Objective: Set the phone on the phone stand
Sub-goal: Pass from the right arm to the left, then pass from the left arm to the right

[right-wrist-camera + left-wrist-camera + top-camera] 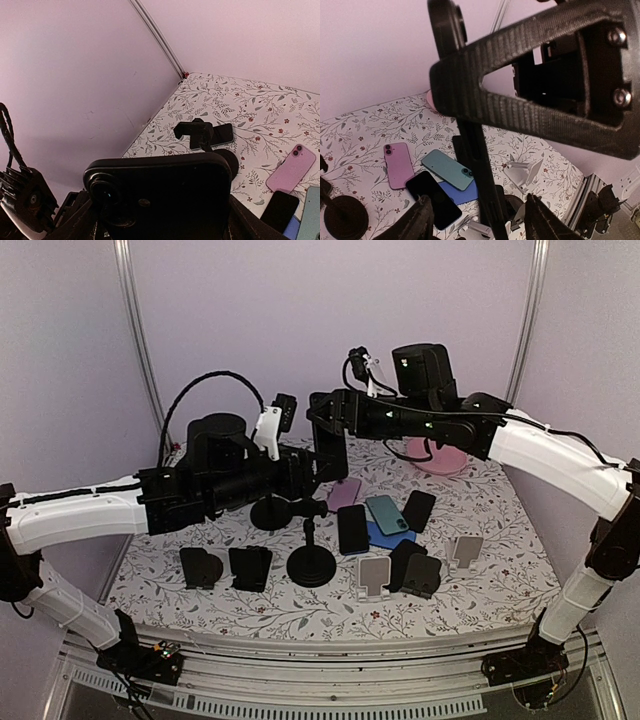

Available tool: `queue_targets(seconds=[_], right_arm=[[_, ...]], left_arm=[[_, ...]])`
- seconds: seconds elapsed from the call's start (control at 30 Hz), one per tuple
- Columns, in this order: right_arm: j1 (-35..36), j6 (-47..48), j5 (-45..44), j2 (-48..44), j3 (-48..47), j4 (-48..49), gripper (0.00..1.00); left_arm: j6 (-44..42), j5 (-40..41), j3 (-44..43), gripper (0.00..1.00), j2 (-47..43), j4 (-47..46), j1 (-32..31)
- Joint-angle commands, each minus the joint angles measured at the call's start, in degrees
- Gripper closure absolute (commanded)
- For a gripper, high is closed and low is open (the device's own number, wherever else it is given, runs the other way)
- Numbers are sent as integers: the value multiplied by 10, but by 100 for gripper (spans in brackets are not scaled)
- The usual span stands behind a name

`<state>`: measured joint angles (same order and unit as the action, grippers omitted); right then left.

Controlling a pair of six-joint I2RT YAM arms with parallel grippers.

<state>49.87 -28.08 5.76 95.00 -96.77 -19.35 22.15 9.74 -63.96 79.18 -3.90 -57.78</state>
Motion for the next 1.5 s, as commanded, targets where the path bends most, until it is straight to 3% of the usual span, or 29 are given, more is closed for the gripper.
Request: queue_targets(seconds=[0.0, 0.13, 0.2, 0.4, 0.43, 0.73, 0.97, 1.1, 1.2, 1.37, 1.47], right_arm=[[13, -27, -22, -28, 8, 73, 53], [21, -39, -28, -29, 16, 94, 53], [24, -45, -30, -31, 23, 107, 53], [30, -60, -37, -33, 37, 128, 52], [30, -61, -38, -34, 39, 130, 49], [39, -76, -25, -68, 67, 142, 10], [39, -100, -6, -137, 123, 167, 4], [39, -112, 3, -163, 147, 174, 5], [39, -118, 8, -173, 147, 166, 6], [39, -116, 27, -163, 111, 124, 8], [39, -113, 38, -155, 98, 105, 9]], left_arm=[[5, 21, 10, 40, -9, -38, -8], [3, 9, 13, 49, -9, -52, -9], [0, 7, 13, 58, -6, -54, -11], [-8, 14, 23, 98, -8, -69, -18], [-13, 15, 22, 100, -7, -68, -20], [-104, 91, 24, 100, -25, -55, -36], [-242, 217, 30, 100, -49, -47, -59], [-364, 319, 49, 100, -55, -101, -93], [-492, 394, 78, 100, -54, -194, -111], [-778, 482, 138, 100, -27, -483, -131], [-997, 498, 154, 100, 23, -691, -141]])
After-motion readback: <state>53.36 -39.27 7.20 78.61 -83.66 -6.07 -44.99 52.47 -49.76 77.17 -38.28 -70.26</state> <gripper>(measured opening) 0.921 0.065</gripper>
